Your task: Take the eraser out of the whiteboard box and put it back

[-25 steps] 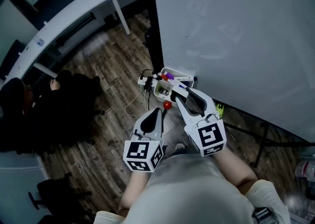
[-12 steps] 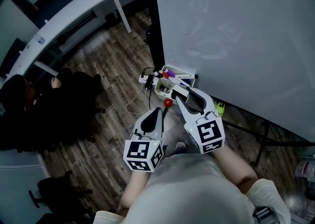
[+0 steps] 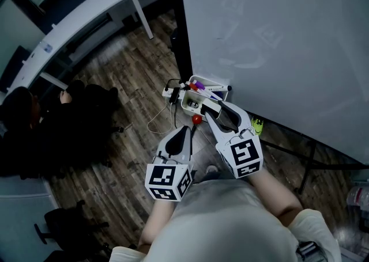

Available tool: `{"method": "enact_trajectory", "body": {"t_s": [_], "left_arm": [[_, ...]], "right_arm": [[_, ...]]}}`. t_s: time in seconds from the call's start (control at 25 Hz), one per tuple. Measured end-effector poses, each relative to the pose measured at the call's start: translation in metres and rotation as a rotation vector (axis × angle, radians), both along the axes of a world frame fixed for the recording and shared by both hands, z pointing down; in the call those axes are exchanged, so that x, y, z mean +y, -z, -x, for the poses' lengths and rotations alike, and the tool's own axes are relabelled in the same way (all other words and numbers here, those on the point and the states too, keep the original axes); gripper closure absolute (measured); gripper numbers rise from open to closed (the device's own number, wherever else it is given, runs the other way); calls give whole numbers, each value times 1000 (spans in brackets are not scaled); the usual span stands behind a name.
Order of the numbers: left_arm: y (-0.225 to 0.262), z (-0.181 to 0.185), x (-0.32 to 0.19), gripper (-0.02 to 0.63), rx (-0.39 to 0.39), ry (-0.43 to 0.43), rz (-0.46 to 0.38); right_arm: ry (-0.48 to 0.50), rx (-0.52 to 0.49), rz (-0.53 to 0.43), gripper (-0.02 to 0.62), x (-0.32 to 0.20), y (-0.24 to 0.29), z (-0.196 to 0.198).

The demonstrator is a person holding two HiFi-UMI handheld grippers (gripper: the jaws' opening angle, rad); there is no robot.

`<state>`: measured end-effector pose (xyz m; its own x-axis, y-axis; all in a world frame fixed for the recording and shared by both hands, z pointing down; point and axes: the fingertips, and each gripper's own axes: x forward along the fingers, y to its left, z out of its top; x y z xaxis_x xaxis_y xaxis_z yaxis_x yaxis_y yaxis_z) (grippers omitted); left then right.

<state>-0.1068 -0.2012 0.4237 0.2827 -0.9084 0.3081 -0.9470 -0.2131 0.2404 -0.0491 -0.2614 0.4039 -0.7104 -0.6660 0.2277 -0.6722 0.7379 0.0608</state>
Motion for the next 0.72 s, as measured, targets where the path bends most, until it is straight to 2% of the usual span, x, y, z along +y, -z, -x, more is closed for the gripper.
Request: {"method": "enact_trajectory", "body": {"t_s": [0.24,0.72], "left_arm": [[-2,-2,2,604,0,-7,0],[1,-6,13,604,4,-22,-12]], "right_arm": [[-1,-4,-11,379,1,2,0],[-33,-9,-26,370,13,9,-9]]}}
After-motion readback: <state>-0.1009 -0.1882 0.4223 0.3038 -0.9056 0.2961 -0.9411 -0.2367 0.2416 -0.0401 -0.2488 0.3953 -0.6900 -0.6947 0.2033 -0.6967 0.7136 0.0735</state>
